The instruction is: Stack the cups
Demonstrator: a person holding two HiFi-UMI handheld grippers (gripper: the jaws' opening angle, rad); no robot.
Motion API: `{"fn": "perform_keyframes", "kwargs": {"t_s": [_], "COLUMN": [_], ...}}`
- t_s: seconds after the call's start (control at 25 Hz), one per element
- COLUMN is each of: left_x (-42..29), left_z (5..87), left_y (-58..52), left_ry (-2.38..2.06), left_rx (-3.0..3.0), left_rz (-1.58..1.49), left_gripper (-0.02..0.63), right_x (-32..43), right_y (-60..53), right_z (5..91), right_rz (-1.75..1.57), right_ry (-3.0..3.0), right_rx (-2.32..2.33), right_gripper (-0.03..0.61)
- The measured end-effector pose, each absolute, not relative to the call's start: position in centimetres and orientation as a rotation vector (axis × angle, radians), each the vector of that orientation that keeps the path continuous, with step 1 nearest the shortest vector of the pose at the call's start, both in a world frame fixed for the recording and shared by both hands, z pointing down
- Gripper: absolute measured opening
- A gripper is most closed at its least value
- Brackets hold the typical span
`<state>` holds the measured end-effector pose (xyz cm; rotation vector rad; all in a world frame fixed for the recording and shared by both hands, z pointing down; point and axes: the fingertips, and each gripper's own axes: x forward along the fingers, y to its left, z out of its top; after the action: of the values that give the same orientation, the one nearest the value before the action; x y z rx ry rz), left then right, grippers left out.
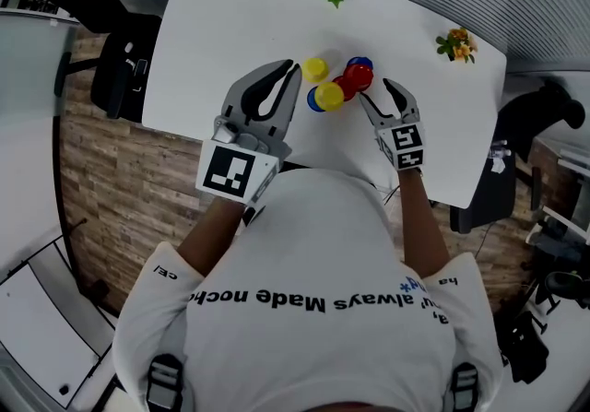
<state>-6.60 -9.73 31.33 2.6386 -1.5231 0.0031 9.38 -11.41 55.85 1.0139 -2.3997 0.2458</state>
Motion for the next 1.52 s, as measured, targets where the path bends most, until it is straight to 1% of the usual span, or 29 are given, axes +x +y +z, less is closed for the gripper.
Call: {"fn": "perform_keyframes", "kwargs": {"t_s": [0.28, 0.4, 0.48, 0.76, 1.12, 1.32, 1.52], "left_x": [-6.5, -6.0, -5.7, -5.0, -4.1, -3.5, -3.0], "left_z": [36.8, 39.4, 41.1, 48.0, 55.9, 59.1, 61.1], "left_y": [-11.3, -12.0, -12.5, -13.9, -15.7, -15.9, -16.3], "left_ry": [-1.446, -1.363, -1.316, -1.149, -0.928, -0.821, -0.773], "left_rx": [2.705, 2.746, 2.769, 2.783, 2.743, 2.731, 2.721], "left_rz": [0.128, 0.209, 0.272, 0.465, 0.582, 0.701, 0.750], "left_gripper": [0.041, 0.103, 0.124, 0.157, 0.209, 0.222, 0.236], "right_x": [10.9, 11.5, 11.8, 12.9, 13.4, 13.5, 13.7], "right_y": [-9.4, -8.6, -8.0, -6.5, -5.5, -5.3, -5.3], "right_z": [56.4, 56.9, 57.4, 58.4, 58.8, 58.8, 59.1], "right_rz": [0.283, 0.310, 0.321, 0.345, 0.383, 0.400, 0.409], "right_ry": [-2.377, -2.364, -2.354, -2.322, -2.303, -2.296, -2.285], "right_rx": [1.048, 1.058, 1.059, 1.088, 1.108, 1.118, 1.125], "right_gripper": [0.261, 0.258, 0.258, 0.255, 0.253, 0.253, 0.253]}}
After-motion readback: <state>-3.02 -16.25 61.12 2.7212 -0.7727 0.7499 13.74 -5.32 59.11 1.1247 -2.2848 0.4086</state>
